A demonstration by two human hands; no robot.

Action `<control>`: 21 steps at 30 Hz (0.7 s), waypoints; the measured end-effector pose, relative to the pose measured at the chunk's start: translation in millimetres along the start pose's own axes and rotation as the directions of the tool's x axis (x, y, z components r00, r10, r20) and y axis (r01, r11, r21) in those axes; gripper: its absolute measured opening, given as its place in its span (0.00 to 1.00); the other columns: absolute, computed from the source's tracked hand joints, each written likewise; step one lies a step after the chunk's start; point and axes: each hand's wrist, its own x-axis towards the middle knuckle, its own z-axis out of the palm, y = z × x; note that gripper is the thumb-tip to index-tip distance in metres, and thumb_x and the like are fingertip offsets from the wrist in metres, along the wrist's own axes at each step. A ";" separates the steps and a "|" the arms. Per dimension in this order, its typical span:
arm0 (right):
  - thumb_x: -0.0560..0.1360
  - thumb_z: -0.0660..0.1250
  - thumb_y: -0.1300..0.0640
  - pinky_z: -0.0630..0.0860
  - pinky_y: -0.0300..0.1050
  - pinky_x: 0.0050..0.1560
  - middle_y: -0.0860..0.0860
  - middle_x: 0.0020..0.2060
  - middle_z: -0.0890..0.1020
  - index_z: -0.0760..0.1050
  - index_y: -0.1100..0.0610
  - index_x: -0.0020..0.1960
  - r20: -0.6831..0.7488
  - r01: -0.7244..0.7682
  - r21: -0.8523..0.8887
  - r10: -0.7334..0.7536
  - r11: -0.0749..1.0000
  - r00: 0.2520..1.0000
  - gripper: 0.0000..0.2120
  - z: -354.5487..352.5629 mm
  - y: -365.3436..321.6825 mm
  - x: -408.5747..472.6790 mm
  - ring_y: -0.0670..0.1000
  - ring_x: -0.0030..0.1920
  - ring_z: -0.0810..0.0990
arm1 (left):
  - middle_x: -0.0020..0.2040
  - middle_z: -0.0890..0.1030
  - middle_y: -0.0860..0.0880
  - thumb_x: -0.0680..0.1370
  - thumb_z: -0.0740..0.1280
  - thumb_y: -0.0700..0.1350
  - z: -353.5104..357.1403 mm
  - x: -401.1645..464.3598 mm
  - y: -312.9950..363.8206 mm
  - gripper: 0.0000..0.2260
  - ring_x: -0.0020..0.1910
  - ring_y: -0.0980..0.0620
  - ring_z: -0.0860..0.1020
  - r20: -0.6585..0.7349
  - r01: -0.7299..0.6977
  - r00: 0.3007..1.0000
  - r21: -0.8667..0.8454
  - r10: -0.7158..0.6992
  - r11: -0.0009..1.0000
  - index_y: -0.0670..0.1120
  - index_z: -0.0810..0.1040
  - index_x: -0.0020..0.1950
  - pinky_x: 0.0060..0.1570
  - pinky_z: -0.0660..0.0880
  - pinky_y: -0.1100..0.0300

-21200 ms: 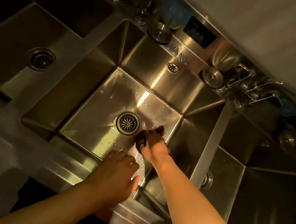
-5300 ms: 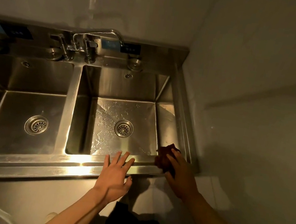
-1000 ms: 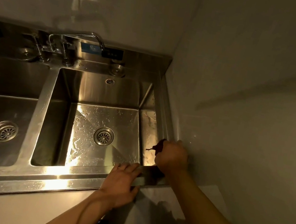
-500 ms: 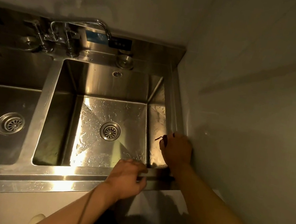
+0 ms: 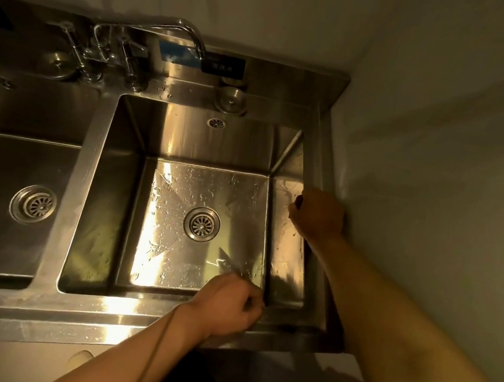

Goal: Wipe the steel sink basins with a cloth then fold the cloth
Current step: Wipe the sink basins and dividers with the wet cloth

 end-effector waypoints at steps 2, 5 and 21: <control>0.77 0.67 0.43 0.77 0.45 0.37 0.48 0.34 0.77 0.76 0.51 0.41 -0.021 0.003 0.011 -0.002 1.000 1.000 0.13 -1.5 -3.9 19.0 0.50 0.36 0.78 | 0.43 0.84 0.49 0.78 0.59 0.56 -4.2 2.7 0.2 0.15 0.42 0.49 0.80 0.018 0.001 1.000 -0.010 -0.001 1.000 0.49 0.82 0.47 0.40 0.68 0.58; 0.77 0.67 0.46 0.71 0.42 0.35 0.49 0.34 0.76 0.75 0.53 0.40 -0.074 0.024 0.010 -0.023 1.000 0.997 0.12 -2.8 -6.9 44.4 0.50 0.34 0.76 | 0.44 0.84 0.49 0.79 0.60 0.55 -6.5 6.8 0.5 0.14 0.43 0.48 0.80 0.023 0.002 1.000 -0.029 -0.001 1.000 0.50 0.82 0.49 0.40 0.68 0.58; 0.81 0.60 0.45 0.72 0.54 0.62 0.55 0.63 0.80 0.79 0.56 0.65 -0.241 0.060 0.012 -0.055 0.998 0.969 0.21 4.8 -2.6 36.1 0.60 0.63 0.75 | 0.63 0.82 0.52 0.82 0.59 0.53 10.0 -33.4 -18.9 0.17 0.62 0.51 0.76 -0.007 0.047 0.999 0.018 -0.047 0.999 0.54 0.78 0.69 0.59 0.71 0.59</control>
